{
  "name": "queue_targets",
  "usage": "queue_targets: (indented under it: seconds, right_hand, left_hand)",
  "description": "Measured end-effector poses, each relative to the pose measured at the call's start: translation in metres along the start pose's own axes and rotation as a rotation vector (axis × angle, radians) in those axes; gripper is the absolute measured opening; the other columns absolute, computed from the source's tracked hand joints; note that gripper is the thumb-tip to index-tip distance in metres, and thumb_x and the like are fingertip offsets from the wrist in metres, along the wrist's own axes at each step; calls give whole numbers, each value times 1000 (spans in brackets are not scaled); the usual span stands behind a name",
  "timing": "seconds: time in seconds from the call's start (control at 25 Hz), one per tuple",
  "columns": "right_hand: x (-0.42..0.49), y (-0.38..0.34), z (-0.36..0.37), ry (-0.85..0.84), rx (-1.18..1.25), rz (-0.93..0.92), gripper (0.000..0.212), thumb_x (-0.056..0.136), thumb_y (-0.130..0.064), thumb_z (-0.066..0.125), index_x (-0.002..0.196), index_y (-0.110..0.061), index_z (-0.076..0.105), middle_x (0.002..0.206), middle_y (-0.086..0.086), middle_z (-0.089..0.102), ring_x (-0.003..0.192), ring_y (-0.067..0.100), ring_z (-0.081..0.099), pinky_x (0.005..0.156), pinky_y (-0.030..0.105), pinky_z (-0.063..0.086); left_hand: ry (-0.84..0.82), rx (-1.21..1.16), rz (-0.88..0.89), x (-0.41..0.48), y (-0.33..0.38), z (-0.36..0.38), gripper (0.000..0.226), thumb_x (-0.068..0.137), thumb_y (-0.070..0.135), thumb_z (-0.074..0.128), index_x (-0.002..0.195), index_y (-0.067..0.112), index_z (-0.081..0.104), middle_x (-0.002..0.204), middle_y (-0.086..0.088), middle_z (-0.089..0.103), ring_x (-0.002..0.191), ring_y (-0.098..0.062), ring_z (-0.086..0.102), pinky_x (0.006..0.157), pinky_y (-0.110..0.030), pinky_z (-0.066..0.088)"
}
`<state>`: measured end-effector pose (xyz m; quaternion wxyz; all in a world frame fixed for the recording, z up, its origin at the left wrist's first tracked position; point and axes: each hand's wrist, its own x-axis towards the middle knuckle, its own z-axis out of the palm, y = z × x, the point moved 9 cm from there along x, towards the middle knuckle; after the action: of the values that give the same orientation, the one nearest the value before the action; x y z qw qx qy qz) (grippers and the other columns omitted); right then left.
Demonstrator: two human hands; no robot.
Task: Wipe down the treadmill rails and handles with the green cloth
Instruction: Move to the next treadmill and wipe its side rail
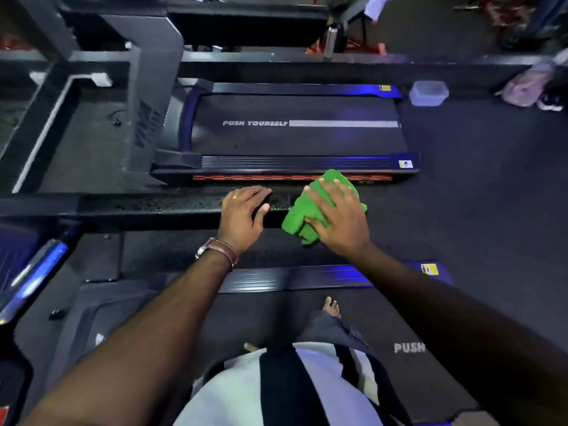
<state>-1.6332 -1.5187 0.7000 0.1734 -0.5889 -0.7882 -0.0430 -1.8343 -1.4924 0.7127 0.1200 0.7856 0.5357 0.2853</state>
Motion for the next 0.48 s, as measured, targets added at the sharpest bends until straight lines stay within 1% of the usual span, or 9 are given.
queue_targets:
  seconds: [0.08, 0.12, 0.16, 0.24, 0.28, 0.32, 0.4, 0.44, 0.48]
  right_hand:
    - [15, -11, -2, 20, -7, 312, 55, 87, -61, 48, 131, -30, 60, 135, 6, 58, 125, 36, 49, 106, 54, 35]
    - [21, -20, -4, 19, -42, 334, 56, 88, -63, 43, 130, -31, 61, 133, 4, 59, 124, 35, 50, 106, 54, 33]
    - [22, -27, -6, 15, -75, 256, 58, 88, -65, 41, 132, -31, 59, 134, 4, 59, 125, 34, 49, 107, 55, 31]
    - [13, -26, -9, -12, -76, -33, 62, 88, -66, 42, 139, -32, 52, 140, 4, 54, 127, 33, 47, 109, 53, 30]
    - [10, -17, -10, -49, -20, -110, 63, 89, -65, 42, 140, -30, 51, 142, 5, 52, 128, 33, 47, 110, 51, 32]
    - [12, -4, -9, -109, 64, -77, 62, 89, -65, 41, 137, -26, 54, 138, 6, 55, 126, 32, 49, 108, 46, 35]
    - [34, 18, 2, -306, 244, 239, 57, 90, -65, 42, 111, -18, 68, 117, 10, 65, 108, 30, 58, 92, 37, 42]
    - [52, 21, 10, -445, 284, 382, 54, 89, -65, 46, 93, -16, 68, 104, 12, 67, 96, 30, 59, 82, 36, 42]
    - [66, 19, 22, -619, 291, 457, 52, 89, -65, 51, 81, -14, 63, 95, 13, 64, 87, 28, 55, 76, 34, 39]
  left_hand:
    - [-15, 8, -14, 1, -2, 2, 37, 89, 29, 48, 117, 14, 67, 118, -5, 66, 108, -25, 59, 97, -42, 39]
    - [-21, 12, -20, 1, -3, 3, 37, 89, 28, 49, 118, 14, 67, 118, -5, 65, 109, -25, 59, 97, -43, 39]
    - [-26, 15, -24, 0, -4, 4, 37, 88, 28, 49, 118, 15, 66, 119, -4, 65, 110, -25, 58, 98, -44, 39]
    - [-54, 5, -35, 1, -6, 5, 36, 89, 29, 49, 119, 16, 66, 121, -4, 64, 113, -26, 57, 100, -46, 37]
    - [-71, -4, -49, 2, -9, 7, 36, 90, 30, 50, 119, 17, 66, 122, -4, 64, 114, -26, 56, 101, -46, 36]
    - [-90, -10, -70, 3, -11, 8, 36, 90, 32, 50, 120, 19, 66, 123, -3, 64, 115, -25, 55, 102, -47, 35]
    - [-123, 5, -113, 6, -13, 12, 39, 89, 36, 48, 121, 22, 65, 124, 0, 62, 116, -24, 54, 103, -47, 34]
    - [-130, 25, -131, 7, -13, 13, 40, 89, 38, 46, 121, 23, 65, 124, 1, 62, 116, -23, 53, 103, -47, 34]
    - [-131, 45, -144, 7, -13, 13, 41, 89, 40, 45, 121, 23, 65, 124, 2, 62, 116, -23, 52, 103, -47, 34]
